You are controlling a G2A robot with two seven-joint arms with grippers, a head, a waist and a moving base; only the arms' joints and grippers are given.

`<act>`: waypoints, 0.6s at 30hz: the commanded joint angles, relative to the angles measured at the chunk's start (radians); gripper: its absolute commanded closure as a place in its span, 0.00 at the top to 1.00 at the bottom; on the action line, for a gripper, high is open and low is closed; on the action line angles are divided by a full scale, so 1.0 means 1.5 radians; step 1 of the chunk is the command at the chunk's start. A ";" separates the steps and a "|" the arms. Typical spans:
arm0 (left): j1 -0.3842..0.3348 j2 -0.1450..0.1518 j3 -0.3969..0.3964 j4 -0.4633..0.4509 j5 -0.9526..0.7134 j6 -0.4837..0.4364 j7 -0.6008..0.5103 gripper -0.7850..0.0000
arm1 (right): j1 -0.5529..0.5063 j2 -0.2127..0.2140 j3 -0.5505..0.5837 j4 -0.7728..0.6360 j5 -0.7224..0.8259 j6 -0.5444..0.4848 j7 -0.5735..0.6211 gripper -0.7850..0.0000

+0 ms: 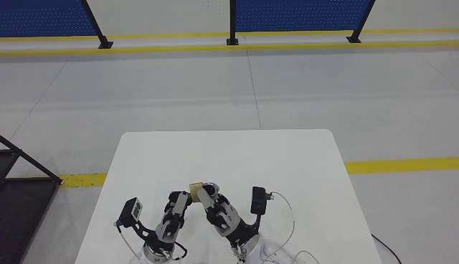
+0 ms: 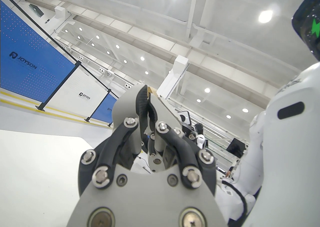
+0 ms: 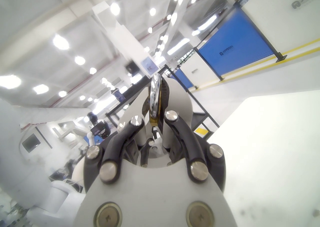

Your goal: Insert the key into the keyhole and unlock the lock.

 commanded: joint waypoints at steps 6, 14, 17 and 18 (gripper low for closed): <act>0.000 -0.008 -0.012 -0.008 0.078 0.042 0.042 0.00 | -0.005 0.000 0.004 -0.004 0.003 0.007 0.005 0.00; -0.011 -0.012 -0.003 0.007 0.212 0.140 0.140 0.00 | -0.011 -0.001 0.010 -0.010 0.007 0.012 0.009 0.00; -0.018 -0.010 0.006 0.018 0.256 0.178 0.179 0.00 | -0.014 -0.001 0.012 -0.012 0.009 0.013 0.011 0.00; -0.021 -0.009 0.010 0.022 0.265 0.188 0.188 0.00 | -0.015 -0.001 0.013 -0.012 0.010 0.013 0.012 0.00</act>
